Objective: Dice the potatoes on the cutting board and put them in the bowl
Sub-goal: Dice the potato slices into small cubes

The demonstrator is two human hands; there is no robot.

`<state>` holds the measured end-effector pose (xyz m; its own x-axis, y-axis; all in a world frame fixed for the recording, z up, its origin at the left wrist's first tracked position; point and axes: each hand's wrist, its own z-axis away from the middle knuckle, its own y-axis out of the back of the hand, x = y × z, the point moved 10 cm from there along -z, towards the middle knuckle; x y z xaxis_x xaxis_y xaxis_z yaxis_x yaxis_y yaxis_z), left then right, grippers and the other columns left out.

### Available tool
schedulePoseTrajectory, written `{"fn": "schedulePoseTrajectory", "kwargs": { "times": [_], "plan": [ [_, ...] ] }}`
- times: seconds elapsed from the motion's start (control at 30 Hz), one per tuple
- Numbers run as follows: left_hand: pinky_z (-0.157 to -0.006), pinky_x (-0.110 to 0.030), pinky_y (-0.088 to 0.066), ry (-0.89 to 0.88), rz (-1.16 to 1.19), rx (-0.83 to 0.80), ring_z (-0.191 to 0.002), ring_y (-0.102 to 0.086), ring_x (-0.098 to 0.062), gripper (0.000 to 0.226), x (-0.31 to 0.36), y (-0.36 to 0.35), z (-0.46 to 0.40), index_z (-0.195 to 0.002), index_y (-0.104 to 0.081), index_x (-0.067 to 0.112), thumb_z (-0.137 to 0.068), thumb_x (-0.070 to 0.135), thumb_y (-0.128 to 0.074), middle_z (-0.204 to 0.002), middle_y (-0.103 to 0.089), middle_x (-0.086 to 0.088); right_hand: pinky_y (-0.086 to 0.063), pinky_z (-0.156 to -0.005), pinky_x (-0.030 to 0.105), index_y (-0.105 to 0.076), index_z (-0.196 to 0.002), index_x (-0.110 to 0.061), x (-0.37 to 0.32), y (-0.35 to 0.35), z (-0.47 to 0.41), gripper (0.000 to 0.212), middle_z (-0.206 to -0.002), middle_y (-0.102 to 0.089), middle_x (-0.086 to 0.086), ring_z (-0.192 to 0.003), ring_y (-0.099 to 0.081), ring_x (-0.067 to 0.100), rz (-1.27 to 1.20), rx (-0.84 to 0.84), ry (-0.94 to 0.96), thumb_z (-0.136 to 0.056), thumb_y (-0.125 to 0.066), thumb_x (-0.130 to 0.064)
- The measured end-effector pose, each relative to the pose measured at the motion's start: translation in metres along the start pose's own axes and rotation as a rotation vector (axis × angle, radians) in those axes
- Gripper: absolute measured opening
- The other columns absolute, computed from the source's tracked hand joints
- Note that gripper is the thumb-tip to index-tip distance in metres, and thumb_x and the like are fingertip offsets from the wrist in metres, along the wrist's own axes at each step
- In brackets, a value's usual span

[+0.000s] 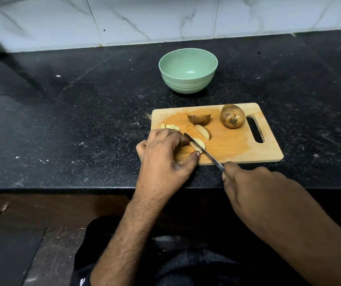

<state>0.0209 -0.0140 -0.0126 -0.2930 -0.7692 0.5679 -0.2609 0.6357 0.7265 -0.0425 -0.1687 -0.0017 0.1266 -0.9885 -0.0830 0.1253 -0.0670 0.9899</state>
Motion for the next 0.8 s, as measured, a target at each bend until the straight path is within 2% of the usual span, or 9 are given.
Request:
{"fn": "schedulePoseTrajectory", "kwargs": {
  "times": [0.13, 0.27, 0.4, 0.53, 0.73, 0.8],
  "plan": [
    [-0.086, -0.035, -0.026, 0.002, 0.006, -0.001, -0.110, -0.047, -0.006, 0.029, -0.001, 0.000, -0.001, -0.094, -0.068, 0.032, -0.075, 0.054, -0.071, -0.102, -0.061, 0.021, -0.041, -0.059, 0.033, -0.041, -0.114, -0.029, -0.002, -0.007, -0.008, 0.023, -0.073, -0.048, -0.005, -0.060, -0.046, 0.015, -0.019, -0.021, 0.014, -0.108, -0.021, -0.040],
    [-0.089, -0.036, -0.026, 0.011, 0.019, 0.001, -0.112, -0.047, -0.006, 0.030, -0.001, 0.000, -0.001, -0.094, -0.070, 0.032, -0.074, 0.054, -0.071, -0.103, -0.062, 0.021, -0.039, -0.058, 0.033, -0.041, -0.113, -0.028, 0.000, -0.013, -0.013, 0.024, -0.074, -0.049, -0.006, -0.058, -0.043, 0.011, -0.038, -0.054, 0.033, -0.108, -0.021, -0.041],
    [-0.088, -0.036, -0.026, 0.014, 0.024, 0.012, -0.112, -0.048, -0.007, 0.030, 0.000, 0.002, 0.000, -0.095, -0.071, 0.031, -0.075, 0.053, -0.072, -0.103, -0.062, 0.020, -0.042, -0.058, 0.031, -0.032, -0.097, -0.033, 0.012, -0.016, 0.008, 0.022, -0.076, -0.050, -0.004, -0.059, -0.046, 0.009, -0.080, -0.122, 0.005, -0.106, -0.018, -0.047],
    [-0.089, -0.035, -0.024, 0.013, 0.025, 0.018, -0.113, -0.047, -0.006, 0.028, 0.000, 0.002, 0.001, -0.095, -0.071, 0.031, -0.076, 0.051, -0.074, -0.104, -0.062, 0.020, -0.052, -0.069, 0.035, -0.029, -0.097, -0.035, 0.027, -0.017, 0.033, 0.025, -0.077, -0.049, -0.004, -0.063, -0.049, 0.012, -0.072, -0.204, -0.052, -0.102, -0.013, -0.053],
    [-0.089, -0.034, -0.023, 0.008, 0.016, 0.031, -0.114, -0.046, -0.004, 0.027, 0.000, 0.003, 0.002, -0.097, -0.072, 0.031, -0.077, 0.049, -0.078, -0.105, -0.062, 0.021, -0.041, -0.057, 0.022, -0.028, -0.095, -0.037, 0.035, -0.010, 0.049, 0.028, -0.078, -0.050, -0.003, -0.065, -0.051, 0.013, -0.001, -0.228, -0.035, -0.101, -0.009, -0.057],
    [-0.090, -0.034, -0.022, 0.009, 0.007, 0.024, -0.114, -0.045, -0.004, 0.029, 0.000, 0.002, 0.002, -0.099, -0.072, 0.031, -0.078, 0.049, -0.078, -0.106, -0.062, 0.021, -0.045, -0.060, 0.022, -0.027, -0.091, -0.036, 0.036, -0.004, 0.050, 0.031, -0.077, -0.051, -0.003, -0.066, -0.053, 0.012, -0.021, -0.194, -0.051, -0.098, -0.008, -0.059]
  ]
}}
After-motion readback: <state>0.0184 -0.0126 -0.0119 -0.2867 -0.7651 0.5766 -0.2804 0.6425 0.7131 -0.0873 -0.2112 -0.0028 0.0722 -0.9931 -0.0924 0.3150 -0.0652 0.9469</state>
